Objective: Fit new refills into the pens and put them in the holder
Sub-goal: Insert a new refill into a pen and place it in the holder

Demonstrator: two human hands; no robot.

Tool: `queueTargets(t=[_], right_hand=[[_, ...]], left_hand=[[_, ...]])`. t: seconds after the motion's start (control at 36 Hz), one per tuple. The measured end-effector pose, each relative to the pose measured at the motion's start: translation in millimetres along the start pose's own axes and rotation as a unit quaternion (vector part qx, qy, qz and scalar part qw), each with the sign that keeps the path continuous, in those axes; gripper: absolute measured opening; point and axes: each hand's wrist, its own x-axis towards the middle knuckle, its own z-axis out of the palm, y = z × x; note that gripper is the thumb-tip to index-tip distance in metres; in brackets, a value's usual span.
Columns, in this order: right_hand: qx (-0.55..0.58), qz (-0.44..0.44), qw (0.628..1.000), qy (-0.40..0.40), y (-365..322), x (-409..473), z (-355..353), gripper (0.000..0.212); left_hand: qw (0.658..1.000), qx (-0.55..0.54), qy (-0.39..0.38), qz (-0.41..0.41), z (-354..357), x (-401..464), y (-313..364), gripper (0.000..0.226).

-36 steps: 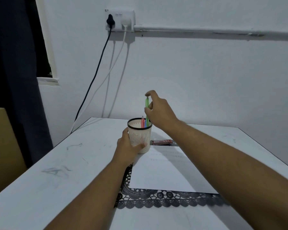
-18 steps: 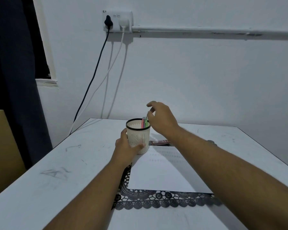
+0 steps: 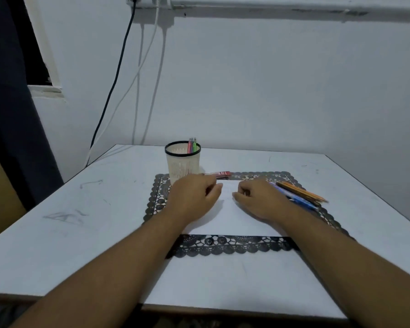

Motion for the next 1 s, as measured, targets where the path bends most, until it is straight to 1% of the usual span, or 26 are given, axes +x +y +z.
queueTargets(t=[0.03,0.08,0.19,0.28,0.36,0.47,0.53,0.64,0.72,0.83,0.92,1.0], right_hand=[[-0.014,-0.004,1.0,-0.021,-1,-2,0,0.031],[-0.052,-0.016,0.998,-0.038,-3,-3,2,0.028],[-0.079,-0.03,0.996,-0.035,-3,-4,6,0.028],[-0.076,-0.03,0.996,-0.036,-2,-5,4,0.027],[-0.035,0.001,0.999,-0.019,1,-7,-2,0.024],[0.015,0.076,0.996,0.038,23,-3,-30,0.014],[0.016,0.126,0.99,0.062,40,-2,-47,0.011],[-0.018,0.223,0.974,0.042,65,-6,-58,0.015],[-0.044,0.27,0.961,0.033,73,-6,-60,0.018],[-0.045,0.299,0.953,0.011,79,-3,-59,0.023],[-0.03,0.295,0.955,-0.01,81,-1,-55,0.028],[-0.021,0.286,0.958,-0.007,79,-3,-55,0.025]], left_hand=[[0.999,0.027,-0.03,-0.001,6,-1,1,0.041],[0.995,0.059,-0.074,-0.016,14,-4,0,0.042],[0.987,0.052,-0.147,-0.035,15,-10,-6,0.039],[0.984,0.036,-0.172,-0.038,11,-9,-7,0.037],[0.983,0.036,-0.177,-0.041,10,-10,-6,0.037],[0.983,0.016,-0.179,-0.046,10,-10,-7,0.037],[0.982,0.01,-0.181,-0.047,10,-10,-8,0.037],[0.982,-0.001,-0.184,-0.051,12,-10,-9,0.037],[0.982,-0.005,-0.185,-0.049,12,-10,-10,0.038],[0.981,-0.002,-0.188,-0.046,10,-9,-8,0.038],[0.981,0.001,-0.187,-0.045,9,-10,-7,0.037],[0.982,0.004,-0.187,-0.042,10,-10,-9,0.037]])
